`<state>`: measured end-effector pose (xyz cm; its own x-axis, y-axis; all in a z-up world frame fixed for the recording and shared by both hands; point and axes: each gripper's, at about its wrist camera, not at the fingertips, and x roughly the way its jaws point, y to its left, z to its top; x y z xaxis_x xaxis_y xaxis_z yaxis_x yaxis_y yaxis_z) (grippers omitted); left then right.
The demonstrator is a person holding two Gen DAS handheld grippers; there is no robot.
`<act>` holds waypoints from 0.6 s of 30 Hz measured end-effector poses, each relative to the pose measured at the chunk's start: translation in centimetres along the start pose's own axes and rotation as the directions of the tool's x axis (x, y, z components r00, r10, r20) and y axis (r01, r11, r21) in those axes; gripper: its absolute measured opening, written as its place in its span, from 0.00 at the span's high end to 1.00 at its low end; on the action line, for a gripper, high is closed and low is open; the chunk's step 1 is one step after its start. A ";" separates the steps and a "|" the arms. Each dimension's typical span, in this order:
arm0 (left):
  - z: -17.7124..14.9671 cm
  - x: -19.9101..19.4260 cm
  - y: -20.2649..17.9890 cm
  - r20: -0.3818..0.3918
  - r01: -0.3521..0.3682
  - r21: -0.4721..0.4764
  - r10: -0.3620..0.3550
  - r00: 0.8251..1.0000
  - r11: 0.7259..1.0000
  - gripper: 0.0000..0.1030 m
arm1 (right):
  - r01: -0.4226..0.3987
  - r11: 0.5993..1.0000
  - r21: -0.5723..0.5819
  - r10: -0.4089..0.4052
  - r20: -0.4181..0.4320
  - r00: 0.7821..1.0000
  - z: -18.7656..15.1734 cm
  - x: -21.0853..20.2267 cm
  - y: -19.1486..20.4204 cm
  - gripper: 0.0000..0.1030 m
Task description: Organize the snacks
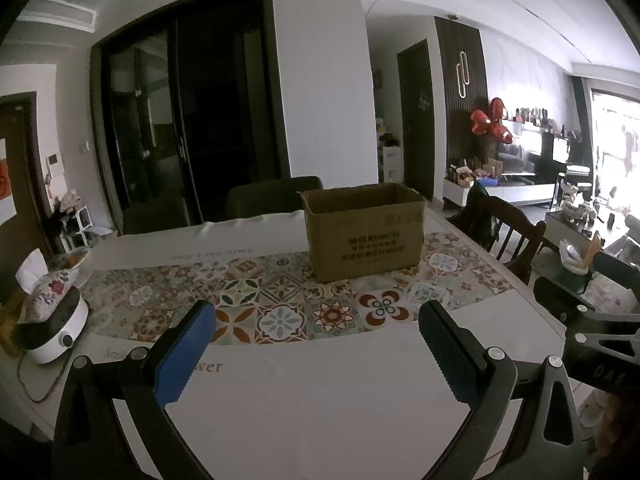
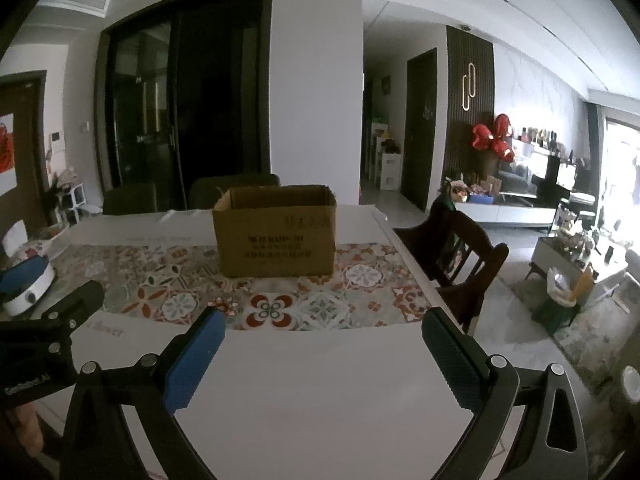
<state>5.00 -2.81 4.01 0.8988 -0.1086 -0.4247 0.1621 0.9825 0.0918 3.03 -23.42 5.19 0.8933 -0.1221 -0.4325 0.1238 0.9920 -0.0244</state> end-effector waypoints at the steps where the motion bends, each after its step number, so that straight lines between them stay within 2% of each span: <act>1: 0.0 -0.1 -0.1 0.004 -0.002 0.000 0.002 1.000 1.000 0.00 | 0.001 1.000 0.001 -0.001 0.005 1.000 0.0 -0.2 0.0 0.03; 18: 0.3 -1.1 -0.2 0.035 -0.009 0.003 0.009 0.999 1.000 0.00 | 0.011 1.000 0.001 -0.012 0.033 0.999 0.4 -1.1 0.0 0.03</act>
<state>4.05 -2.97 4.69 0.9137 -0.1051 -0.3925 0.1554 0.9829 0.0986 2.22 -23.32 6.07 0.9055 -0.1345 -0.4025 0.1344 0.9905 -0.0286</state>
